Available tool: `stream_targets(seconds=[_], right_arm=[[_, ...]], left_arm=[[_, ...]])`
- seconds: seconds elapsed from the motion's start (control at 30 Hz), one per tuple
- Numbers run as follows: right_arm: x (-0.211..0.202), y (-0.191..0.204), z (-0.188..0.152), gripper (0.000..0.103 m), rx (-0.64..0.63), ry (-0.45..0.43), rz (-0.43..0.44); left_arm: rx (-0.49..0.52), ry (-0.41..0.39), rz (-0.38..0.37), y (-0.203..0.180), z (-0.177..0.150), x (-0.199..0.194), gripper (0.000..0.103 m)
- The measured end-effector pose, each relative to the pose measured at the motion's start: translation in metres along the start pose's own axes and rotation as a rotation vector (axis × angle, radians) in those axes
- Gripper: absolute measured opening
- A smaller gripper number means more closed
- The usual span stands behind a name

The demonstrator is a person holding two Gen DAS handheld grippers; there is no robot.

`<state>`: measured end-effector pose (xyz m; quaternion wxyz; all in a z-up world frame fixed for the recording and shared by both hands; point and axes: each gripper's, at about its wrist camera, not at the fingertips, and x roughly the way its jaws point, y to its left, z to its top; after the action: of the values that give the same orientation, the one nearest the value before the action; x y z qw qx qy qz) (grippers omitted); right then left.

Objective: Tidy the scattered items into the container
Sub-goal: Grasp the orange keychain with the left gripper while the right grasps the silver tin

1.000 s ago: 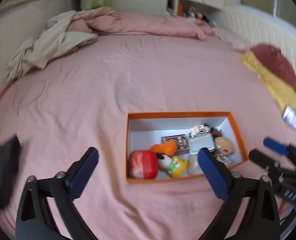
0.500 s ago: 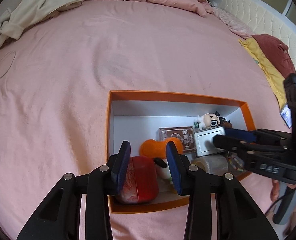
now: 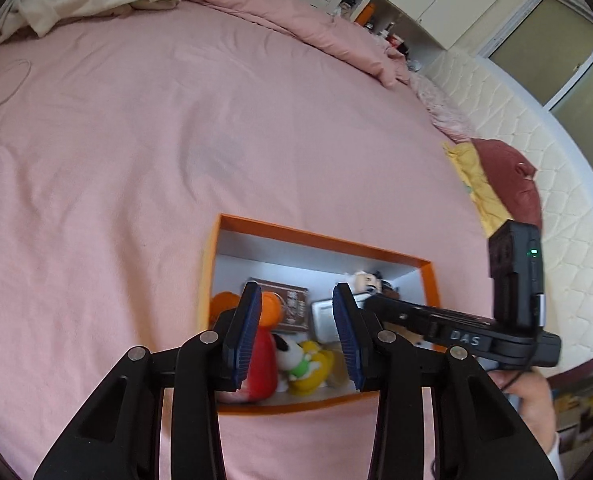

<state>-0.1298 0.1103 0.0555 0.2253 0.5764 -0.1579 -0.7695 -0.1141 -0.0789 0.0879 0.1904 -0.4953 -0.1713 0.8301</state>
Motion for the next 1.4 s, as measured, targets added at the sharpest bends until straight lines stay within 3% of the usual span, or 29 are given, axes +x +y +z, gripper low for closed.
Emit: stream_targets(seconds=[0.07,0.17,0.3,0.63,0.67,0.7,0.73,0.83,0.97,1.07,1.2,1.27,1.37,1.4], right_arm=[[0.0,0.008,-0.001,0.014,-0.018,-0.002,-0.001],[-0.007,0.009,-0.001,0.014,-0.016,-0.02,-0.003],[-0.012,0.002,-0.004,0.014,-0.002,-0.044,-0.052],[-0.026,-0.013,-0.003,0.014,0.038,-0.072,-0.053],[-0.025,-0.012,-0.003,0.014,0.036,-0.072,-0.052],[-0.024,-0.012,-0.004,0.014,0.033,-0.071,-0.052],[-0.024,-0.012,-0.004,0.014,0.032,-0.072,-0.05],[-0.027,-0.013,-0.006,0.014,0.039,-0.085,-0.042],[-0.038,-0.014,-0.009,0.014,0.042,-0.133,-0.014],[-0.053,-0.01,-0.013,0.014,0.029,-0.185,0.03],[-0.072,-0.002,-0.025,0.014,-0.006,-0.253,0.106],[-0.076,-0.001,-0.038,0.014,-0.007,-0.249,0.142],[-0.078,0.001,-0.059,0.014,-0.003,-0.228,0.195],[-0.078,0.002,-0.067,0.014,0.002,-0.214,0.213]], left_arm=[[0.021,0.04,0.029,-0.005,-0.002,0.006,0.039],[0.113,0.11,0.194,-0.018,-0.007,0.024,0.038],[0.215,0.119,0.348,-0.025,-0.008,0.035,0.045],[0.319,0.199,0.436,-0.03,-0.002,0.073,0.048],[0.322,0.207,0.435,-0.034,0.003,0.081,0.045],[0.326,0.203,0.453,-0.033,0.004,0.084,0.034],[0.317,0.191,0.463,-0.031,0.007,0.084,0.034],[0.24,0.147,0.421,-0.023,0.013,0.071,0.024],[0.16,0.057,0.303,-0.019,0.021,0.037,0.024],[0.139,-0.001,0.201,-0.023,0.01,0.009,0.024],[0.153,-0.008,0.122,-0.027,-0.017,-0.016,0.017],[0.114,0.0,0.071,-0.024,-0.027,-0.024,0.017],[0.05,0.013,-0.102,-0.02,-0.043,-0.039,0.017],[0.043,0.032,-0.112,-0.021,-0.046,-0.038,0.017]])
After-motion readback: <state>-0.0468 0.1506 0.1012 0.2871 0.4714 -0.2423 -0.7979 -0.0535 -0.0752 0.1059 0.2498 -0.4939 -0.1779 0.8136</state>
